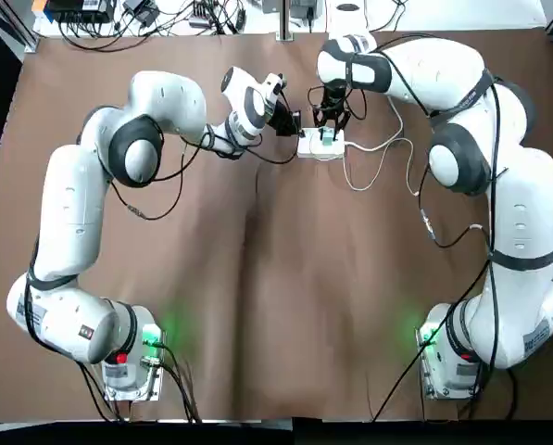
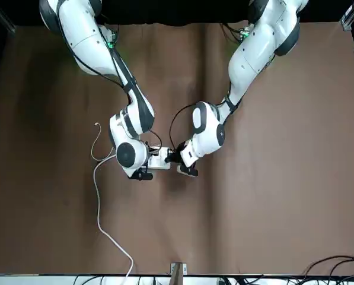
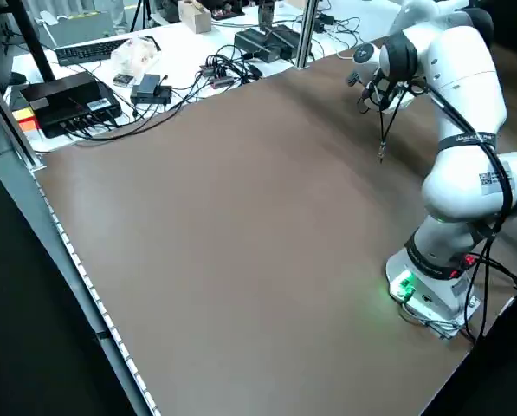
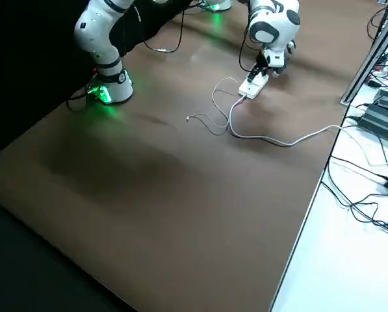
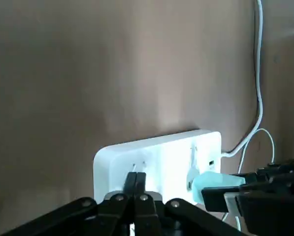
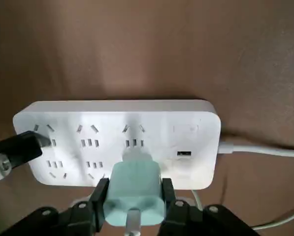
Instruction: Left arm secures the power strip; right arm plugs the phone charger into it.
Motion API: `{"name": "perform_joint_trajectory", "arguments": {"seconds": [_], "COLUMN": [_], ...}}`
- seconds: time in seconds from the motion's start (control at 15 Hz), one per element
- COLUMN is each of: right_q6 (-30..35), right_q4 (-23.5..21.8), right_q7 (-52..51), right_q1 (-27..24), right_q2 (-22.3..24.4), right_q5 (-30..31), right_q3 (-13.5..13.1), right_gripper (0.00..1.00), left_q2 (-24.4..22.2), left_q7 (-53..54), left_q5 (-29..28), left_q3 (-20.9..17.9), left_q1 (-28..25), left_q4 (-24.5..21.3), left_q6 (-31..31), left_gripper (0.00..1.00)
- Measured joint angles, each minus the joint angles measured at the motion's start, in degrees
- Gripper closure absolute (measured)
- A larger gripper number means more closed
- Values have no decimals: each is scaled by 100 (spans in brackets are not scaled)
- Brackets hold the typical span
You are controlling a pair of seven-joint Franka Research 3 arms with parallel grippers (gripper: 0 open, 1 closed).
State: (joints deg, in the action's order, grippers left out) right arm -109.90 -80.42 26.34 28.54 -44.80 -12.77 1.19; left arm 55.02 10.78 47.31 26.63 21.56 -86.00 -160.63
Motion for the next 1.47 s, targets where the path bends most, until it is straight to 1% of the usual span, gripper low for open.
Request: {"name": "perform_joint_trajectory", "arguments": {"seconds": [0.4, 0.53, 0.67, 1.47], "right_q6": [-33, -190, -191, -191], "right_q4": [9, -30, -27, -23], "right_q7": [-3, -2, -1, -1], "right_q1": [48, 69, 83, 71], "right_q2": [0, -71, -71, -67], "right_q5": [151, 172, 202, 193], "right_q3": [6, 11, 8, 8], "right_gripper": [52, 52, 52, 52], "left_q2": [0, 0, 0, 0], "left_q7": [0, 0, 0, 0], "left_q5": [0, 0, 0, 0], "left_q3": [0, 0, -2, -2], "left_q1": [0, 0, 1, 2], "left_q4": [0, 1, 2, 5], "left_q6": [0, -4, -11, -15], "left_gripper": [99, 99, 99, 99]}}
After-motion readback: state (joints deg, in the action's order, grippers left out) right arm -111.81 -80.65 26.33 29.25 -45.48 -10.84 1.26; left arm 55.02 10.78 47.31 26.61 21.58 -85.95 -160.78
